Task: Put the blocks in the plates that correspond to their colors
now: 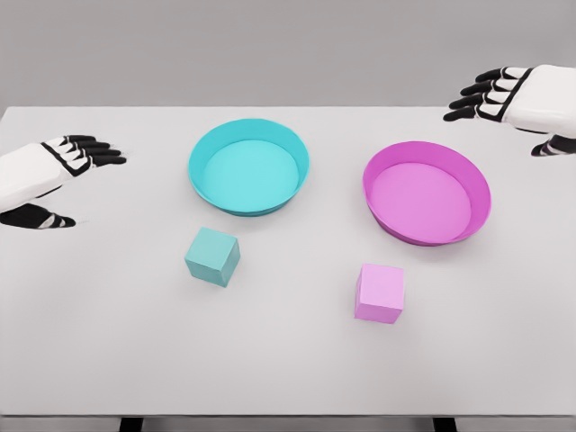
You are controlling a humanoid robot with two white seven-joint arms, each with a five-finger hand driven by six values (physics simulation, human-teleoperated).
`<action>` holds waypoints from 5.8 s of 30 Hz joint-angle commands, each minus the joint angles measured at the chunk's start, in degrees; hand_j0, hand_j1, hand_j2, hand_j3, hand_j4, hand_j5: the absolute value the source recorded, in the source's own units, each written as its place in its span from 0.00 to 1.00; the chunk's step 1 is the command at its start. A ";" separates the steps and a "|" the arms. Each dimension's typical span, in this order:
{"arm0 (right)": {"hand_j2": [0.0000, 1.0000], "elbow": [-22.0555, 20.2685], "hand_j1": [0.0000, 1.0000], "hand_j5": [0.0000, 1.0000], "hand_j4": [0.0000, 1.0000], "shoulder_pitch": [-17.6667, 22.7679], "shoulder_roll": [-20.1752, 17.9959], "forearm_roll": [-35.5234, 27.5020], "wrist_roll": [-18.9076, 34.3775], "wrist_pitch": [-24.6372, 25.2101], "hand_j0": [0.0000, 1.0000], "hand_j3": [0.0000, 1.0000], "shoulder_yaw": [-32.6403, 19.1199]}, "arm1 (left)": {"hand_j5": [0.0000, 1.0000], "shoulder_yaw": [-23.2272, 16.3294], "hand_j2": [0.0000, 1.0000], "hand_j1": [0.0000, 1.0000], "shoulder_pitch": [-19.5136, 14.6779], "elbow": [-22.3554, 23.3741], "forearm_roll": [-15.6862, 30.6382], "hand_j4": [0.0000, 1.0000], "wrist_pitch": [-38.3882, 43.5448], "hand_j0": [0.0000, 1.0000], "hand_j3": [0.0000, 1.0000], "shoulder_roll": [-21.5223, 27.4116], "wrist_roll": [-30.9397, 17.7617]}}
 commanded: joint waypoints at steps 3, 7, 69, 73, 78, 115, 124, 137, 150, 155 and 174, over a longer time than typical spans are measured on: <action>1.00 0.11 1.00 1.00 1.00 -0.35 -0.13 -0.39 -0.03 0.15 1.00 1.00 -0.12 | 1.00 0.58 1.00 1.00 -0.26 0.25 -0.09 1.00 0.07 1.00 1.00 1.92 -7.23; 1.00 0.19 1.00 1.00 1.00 -3.07 -0.84 -0.83 -0.03 0.15 1.00 1.00 0.76 | 1.00 1.37 1.00 1.00 -0.44 -0.62 -0.09 1.00 0.07 1.00 1.00 1.92 -8.20; 1.00 -3.50 1.00 1.00 1.00 -18.98 10.50 3.83 -0.03 0.15 1.00 1.00 49.45 | 1.00 -53.21 1.00 1.00 -47.90 -7.22 12.30 1.00 0.07 1.00 1.00 -4.23 -21.06; 1.00 -3.50 1.00 1.00 1.00 -19.69 11.64 4.53 -0.03 0.15 1.00 1.00 51.30 | 1.00 -53.21 1.00 1.00 -47.90 -6.34 12.30 1.00 0.07 1.00 1.00 -5.63 -21.06; 0.98 -3.50 0.98 0.98 0.98 -19.95 11.64 4.88 -0.03 0.15 0.98 0.98 51.47 | 1.00 -53.21 1.00 1.00 -47.73 -3.61 12.21 1.00 0.07 1.00 1.00 -8.09 -21.06; 0.66 18.56 0.66 0.66 0.66 -22.15 12.00 -11.47 -0.03 0.15 0.66 0.66 33.81 | 1.00 -53.56 1.00 1.00 -44.47 3.86 9.05 1.00 0.07 1.00 1.00 -13.19 -21.06; 0.67 27.44 0.67 0.67 0.67 -21.97 13.22 -6.55 -0.03 0.15 0.67 0.67 38.99 | 1.00 -53.21 1.00 1.00 -43.24 4.82 8.96 1.00 0.07 1.00 1.00 -13.28 -21.06; 1.00 27.00 1.00 1.00 1.00 -23.03 13.84 -5.05 -0.03 0.15 1.00 1.00 39.70 | 1.00 -53.30 1.00 1.00 -42.36 8.25 8.96 1.00 0.07 1.00 1.00 -14.16 -21.06; 1.00 25.15 1.00 1.00 1.00 -22.85 7.07 -9.27 -0.03 0.15 1.00 1.00 29.59 | 1.00 -53.12 1.00 1.00 -42.36 8.52 8.96 1.00 0.07 1.00 1.00 -14.51 -21.06; 1.00 25.15 1.00 1.00 1.00 -22.85 6.63 -9.18 -0.03 0.15 1.00 1.00 29.59 | 1.00 -53.12 1.00 1.00 -42.36 9.39 8.96 1.00 0.07 1.00 1.00 -15.30 -21.06; 1.00 24.98 1.00 1.00 1.00 -22.85 7.25 -9.18 -0.03 0.15 1.00 1.00 29.68 | 0.67 -53.12 0.67 0.67 -41.93 10.54 8.96 0.67 0.07 0.67 0.67 -16.01 -21.06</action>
